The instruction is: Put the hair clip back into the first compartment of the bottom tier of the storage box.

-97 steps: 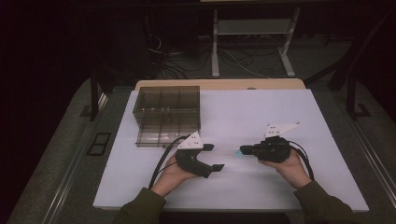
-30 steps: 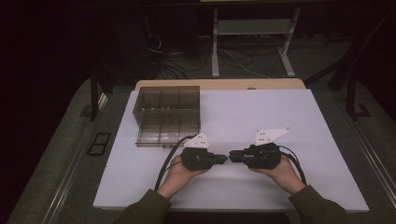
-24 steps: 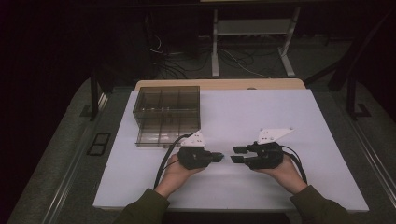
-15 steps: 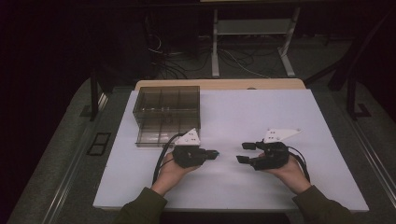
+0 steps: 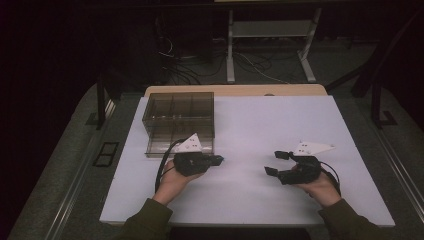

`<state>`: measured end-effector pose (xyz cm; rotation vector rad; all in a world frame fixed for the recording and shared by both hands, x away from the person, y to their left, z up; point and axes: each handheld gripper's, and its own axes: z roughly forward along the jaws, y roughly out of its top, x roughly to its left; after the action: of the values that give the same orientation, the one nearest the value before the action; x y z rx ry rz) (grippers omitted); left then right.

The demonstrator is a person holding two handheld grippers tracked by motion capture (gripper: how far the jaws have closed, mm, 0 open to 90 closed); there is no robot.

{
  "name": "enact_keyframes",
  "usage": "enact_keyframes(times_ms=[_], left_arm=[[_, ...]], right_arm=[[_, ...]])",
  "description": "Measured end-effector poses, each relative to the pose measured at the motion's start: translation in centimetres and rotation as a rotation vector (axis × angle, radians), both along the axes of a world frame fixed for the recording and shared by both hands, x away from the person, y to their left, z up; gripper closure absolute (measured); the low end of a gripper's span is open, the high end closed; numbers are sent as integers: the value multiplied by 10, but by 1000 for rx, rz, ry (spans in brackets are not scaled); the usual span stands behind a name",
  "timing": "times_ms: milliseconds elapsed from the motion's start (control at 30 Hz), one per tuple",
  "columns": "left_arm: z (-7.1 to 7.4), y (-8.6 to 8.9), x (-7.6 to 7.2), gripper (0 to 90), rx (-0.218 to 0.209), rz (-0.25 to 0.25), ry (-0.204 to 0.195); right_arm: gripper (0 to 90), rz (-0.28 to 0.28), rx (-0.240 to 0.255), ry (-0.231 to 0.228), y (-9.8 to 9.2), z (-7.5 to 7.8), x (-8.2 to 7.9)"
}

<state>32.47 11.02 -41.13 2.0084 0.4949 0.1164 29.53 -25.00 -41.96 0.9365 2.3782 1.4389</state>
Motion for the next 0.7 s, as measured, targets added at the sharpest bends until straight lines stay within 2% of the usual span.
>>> enact_keyframes(times_ms=[400, 700], left_arm=[[5, 23, 5, 857, 1, 62, -8], [8, 46, 13, 856, -5, 120, -10]], right_arm=[[210, -58, -11, 16, -27, -15, -12], [200, -80, -23, 32, -40, -22, -22]])
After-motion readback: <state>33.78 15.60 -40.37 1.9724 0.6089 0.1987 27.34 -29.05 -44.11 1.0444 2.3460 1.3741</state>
